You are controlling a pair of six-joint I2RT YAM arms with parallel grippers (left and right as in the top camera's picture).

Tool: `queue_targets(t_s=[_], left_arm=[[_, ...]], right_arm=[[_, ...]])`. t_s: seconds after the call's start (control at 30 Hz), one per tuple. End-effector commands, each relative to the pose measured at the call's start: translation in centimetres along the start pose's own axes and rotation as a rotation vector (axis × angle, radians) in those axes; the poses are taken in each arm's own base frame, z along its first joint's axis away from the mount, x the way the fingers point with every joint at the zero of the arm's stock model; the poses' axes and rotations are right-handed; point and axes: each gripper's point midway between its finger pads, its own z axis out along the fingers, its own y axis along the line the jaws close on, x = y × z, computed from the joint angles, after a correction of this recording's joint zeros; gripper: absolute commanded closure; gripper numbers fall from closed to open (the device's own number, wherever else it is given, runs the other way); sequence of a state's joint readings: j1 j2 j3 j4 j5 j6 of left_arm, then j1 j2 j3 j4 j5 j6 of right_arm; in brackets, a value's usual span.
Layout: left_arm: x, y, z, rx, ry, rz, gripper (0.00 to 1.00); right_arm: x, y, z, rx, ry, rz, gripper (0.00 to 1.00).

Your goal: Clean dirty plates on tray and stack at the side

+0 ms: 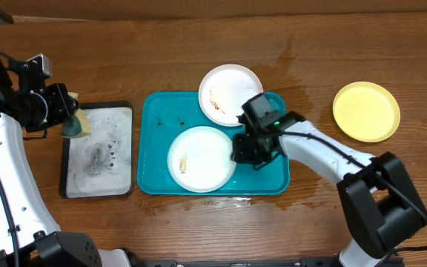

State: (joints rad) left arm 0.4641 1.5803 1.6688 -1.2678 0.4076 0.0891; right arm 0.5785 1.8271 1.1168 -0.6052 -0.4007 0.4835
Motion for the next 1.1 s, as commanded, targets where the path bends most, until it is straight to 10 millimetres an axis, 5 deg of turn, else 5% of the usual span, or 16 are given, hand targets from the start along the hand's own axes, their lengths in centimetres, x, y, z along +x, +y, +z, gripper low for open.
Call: queue_targets(t_s=[0.0, 0.23, 0.4, 0.5, 0.73, 1.07], left_arm=[[-0.2, -0.7, -0.3, 0.018, -0.011, 0.031, 0.96], [-0.2, -0.7, -0.3, 0.018, -0.011, 0.031, 0.96], [-0.3, -0.9, -0.2, 0.021, -0.012, 0.050, 0.96], [-0.1, -2.4, 0.3, 0.043, -0.001, 0.145, 0.96], [1.0, -7.9, 2.1, 0.116, 0.049, 0.311, 0.96], [6.8, -14.8, 8.0, 0.224, 0.289, 0.458, 0.96]], right_arm=[[0.8, 2.9, 0.9, -0.055, 0.001, -0.052, 0.75], [-2.1, 3.6, 0.9, 0.048, -0.174, -0.133, 0.67], [-4.6, 3.7, -3.1, 0.164, -0.239, -0.227, 0.63], [-4.9, 1.9, -5.2, 0.306, -0.252, -0.201, 0.57], [-1.1, -1.0, -3.0, 0.333, -0.131, -0.039, 0.56], [-1.0, -1.2, -0.1, 0.223, -0.187, 0.081, 0.71]])
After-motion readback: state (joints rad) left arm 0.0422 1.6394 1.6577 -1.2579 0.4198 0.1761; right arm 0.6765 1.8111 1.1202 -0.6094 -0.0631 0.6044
